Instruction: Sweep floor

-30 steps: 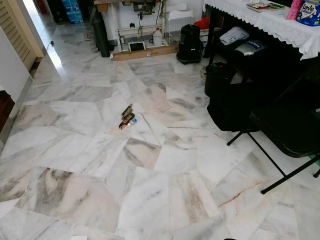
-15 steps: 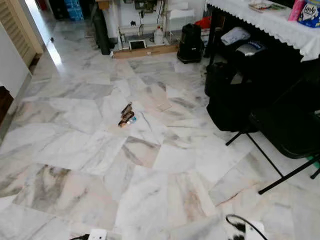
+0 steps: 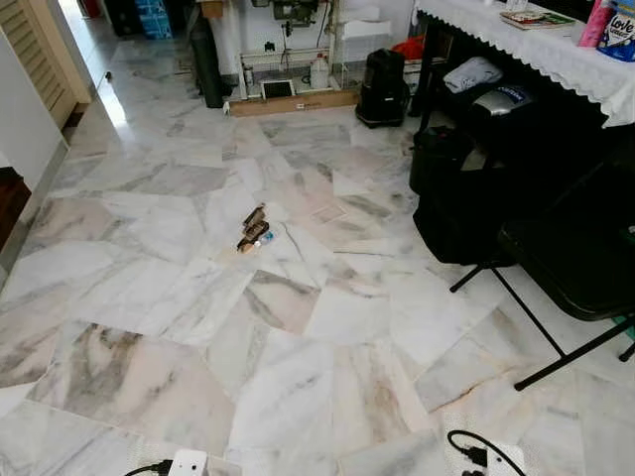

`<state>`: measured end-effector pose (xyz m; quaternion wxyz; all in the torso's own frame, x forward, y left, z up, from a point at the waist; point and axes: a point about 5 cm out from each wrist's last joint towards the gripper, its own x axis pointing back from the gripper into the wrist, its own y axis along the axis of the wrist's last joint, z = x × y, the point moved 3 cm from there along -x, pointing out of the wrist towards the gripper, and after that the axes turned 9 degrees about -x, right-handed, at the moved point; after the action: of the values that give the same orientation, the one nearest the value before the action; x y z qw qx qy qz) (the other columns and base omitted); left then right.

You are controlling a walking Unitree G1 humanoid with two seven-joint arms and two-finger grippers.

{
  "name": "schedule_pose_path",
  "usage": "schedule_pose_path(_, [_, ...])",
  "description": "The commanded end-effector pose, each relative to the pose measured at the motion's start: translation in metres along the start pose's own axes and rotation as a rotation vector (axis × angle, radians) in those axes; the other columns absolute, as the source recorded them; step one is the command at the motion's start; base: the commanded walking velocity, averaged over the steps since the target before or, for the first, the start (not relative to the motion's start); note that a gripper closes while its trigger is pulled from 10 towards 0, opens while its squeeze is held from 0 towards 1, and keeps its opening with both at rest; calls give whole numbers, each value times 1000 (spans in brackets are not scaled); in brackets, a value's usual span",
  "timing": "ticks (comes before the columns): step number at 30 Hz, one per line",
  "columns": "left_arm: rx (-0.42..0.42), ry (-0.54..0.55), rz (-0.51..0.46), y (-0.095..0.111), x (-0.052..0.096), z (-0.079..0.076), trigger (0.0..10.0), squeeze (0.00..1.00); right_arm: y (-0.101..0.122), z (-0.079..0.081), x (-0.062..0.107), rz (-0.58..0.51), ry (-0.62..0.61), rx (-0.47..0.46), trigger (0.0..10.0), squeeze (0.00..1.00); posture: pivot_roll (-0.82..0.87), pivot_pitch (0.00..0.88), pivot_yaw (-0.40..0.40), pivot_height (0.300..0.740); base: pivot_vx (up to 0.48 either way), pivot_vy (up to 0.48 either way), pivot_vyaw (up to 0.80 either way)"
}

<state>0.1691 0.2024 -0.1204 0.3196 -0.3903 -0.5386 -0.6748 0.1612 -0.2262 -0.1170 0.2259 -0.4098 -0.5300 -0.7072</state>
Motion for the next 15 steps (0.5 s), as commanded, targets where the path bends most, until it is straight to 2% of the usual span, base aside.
schedule_pose_path(1, [21,30,-9,0,1,8,10000,0,-8,4,0,41,9,8,10000,0,-105,0,21,740,0,0,0])
schedule_pose_path(4, [12,37,-9,1,1,13,10000,0,-12,7,0,54,4,0,10000,0,-106,0,33,740,0,0,0])
schedule_pose_path(9, [4,59,-15,5,2,24,10000,0,-19,19,0,80,24,68,10000,0,-117,0,55,740,0,0,0])
schedule_pose_path(12, [14,116,-38,13,3,34,10000,0,-22,23,0,81,31,60,10000,0,-134,0,61,740,0,0,0])
schedule_pose_path(15, [24,126,-41,15,3,36,10000,0,-22,24,1,74,32,49,10000,0,-141,0,62,740,0,0,0])
